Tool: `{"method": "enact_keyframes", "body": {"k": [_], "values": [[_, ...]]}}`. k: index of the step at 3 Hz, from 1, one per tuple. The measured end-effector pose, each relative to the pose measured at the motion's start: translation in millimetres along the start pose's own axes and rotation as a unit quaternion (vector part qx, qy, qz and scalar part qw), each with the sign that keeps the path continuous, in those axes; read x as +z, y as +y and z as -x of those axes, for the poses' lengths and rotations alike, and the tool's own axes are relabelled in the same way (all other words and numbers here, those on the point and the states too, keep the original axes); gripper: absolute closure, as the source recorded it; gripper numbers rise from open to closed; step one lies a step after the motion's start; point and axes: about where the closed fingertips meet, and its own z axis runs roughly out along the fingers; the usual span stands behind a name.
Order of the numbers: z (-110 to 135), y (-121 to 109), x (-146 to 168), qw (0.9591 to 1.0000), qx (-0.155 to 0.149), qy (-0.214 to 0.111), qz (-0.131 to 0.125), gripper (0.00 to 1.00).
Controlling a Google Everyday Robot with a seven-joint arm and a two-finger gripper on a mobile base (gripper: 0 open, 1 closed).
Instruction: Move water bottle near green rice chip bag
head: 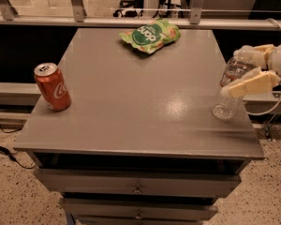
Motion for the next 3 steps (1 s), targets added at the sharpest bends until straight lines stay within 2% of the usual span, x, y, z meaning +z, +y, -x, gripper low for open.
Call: {"method": "enact_keyframes", "body": {"k": [2, 3], "values": [[23.1, -21.2, -2.1, 0.9996, -0.014, -0.019, -0.018, 0.7], [58.7, -44.3, -10.7, 0.9974, -0.04, -0.039, -0.046, 0.93]]}}
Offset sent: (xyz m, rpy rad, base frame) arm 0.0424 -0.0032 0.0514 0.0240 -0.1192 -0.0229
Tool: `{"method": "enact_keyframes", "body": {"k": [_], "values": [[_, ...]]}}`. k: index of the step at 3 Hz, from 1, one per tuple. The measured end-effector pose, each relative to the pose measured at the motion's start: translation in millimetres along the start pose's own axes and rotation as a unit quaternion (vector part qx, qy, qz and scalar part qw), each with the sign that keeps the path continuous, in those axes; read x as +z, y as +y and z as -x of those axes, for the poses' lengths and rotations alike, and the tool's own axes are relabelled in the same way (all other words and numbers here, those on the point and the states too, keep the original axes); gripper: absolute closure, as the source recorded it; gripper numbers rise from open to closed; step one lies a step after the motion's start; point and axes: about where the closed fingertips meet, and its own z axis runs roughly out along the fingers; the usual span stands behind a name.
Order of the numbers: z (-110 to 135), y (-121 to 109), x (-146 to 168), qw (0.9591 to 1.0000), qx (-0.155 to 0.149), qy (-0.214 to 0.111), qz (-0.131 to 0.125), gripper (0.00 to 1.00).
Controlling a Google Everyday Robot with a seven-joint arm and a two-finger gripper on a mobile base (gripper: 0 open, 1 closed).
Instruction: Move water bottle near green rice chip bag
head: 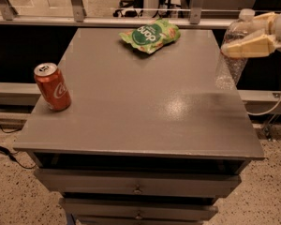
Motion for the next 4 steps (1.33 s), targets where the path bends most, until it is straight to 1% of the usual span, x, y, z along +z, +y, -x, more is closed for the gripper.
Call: {"method": "enact_keyframes", "body": {"k": [1, 2, 3, 4], "values": [[9.1, -4.8, -1.8, 0.9999, -0.007, -0.005, -0.005, 1.0], [0.3, 10.4, -6.9, 0.9999, 0.005, -0.009, 0.006, 1.0], [6.3, 0.7, 6.5, 0.9987, 0.005, -0.05, -0.005, 1.0], [21.2, -43.9, 26.7, 0.9938, 0.001, -0.097, -0.054, 1.0]]}}
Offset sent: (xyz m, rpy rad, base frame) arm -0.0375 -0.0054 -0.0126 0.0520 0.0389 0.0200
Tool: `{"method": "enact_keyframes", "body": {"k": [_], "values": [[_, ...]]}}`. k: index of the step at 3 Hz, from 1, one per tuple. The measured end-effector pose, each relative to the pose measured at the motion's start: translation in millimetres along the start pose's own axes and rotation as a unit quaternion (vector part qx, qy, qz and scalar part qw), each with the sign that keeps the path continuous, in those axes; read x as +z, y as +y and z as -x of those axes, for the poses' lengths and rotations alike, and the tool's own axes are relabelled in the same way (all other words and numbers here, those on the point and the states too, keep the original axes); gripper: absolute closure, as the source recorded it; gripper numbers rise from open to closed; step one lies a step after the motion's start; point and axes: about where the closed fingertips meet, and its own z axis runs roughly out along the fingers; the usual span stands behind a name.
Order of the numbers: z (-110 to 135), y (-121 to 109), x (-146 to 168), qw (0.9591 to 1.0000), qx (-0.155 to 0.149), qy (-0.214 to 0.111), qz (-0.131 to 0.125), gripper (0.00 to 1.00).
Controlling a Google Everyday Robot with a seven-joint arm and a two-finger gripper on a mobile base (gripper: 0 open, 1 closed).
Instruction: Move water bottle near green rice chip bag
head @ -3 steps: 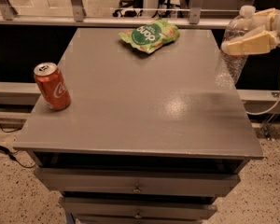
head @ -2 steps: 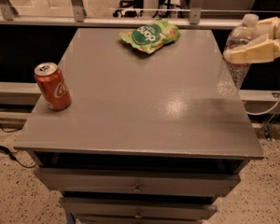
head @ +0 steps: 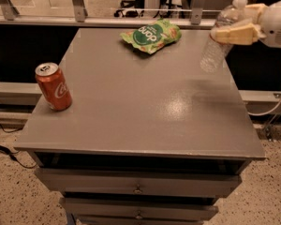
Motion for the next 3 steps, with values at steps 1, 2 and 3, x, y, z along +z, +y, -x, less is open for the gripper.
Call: {"method": "enact_keyframes", "body": {"k": [1, 2, 3], "values": [[11.4, -46.6, 34.0, 0.9989, -0.007, -0.035, -0.031, 1.0], [20.7, -80.4, 69.9, 0.9977, -0.01, -0.052, -0.043, 1.0], [25.3, -94.7, 121.7, 0.9982, -0.021, -0.043, -0.035, 1.0]]}}
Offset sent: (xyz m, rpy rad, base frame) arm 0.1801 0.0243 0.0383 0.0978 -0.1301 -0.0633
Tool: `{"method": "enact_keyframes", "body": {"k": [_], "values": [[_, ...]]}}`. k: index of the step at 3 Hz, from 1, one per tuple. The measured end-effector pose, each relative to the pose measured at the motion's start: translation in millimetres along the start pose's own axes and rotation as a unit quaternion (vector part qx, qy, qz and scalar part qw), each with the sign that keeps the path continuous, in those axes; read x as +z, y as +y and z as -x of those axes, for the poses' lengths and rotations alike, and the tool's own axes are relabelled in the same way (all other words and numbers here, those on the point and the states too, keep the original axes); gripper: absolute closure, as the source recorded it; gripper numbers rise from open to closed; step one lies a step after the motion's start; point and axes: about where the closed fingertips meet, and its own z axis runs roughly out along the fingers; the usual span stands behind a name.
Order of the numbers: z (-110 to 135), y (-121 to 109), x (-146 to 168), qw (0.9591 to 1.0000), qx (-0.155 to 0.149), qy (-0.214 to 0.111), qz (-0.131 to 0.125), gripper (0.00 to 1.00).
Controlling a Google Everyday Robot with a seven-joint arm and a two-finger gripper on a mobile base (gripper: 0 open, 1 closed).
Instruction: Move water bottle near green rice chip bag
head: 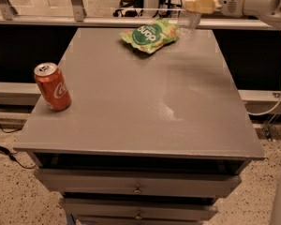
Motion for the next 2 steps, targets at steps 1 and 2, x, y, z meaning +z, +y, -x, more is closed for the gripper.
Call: {"method": "enact_keyframes", "body": {"k": [1, 2], "values": [[-4.0, 2.7, 28.2, 0.9997, -0.012, 0.015, 0.013, 1.0], [-16.1, 10.1, 49.1, 0.9986, -0.019, 0.038, 0.031, 1.0]]}}
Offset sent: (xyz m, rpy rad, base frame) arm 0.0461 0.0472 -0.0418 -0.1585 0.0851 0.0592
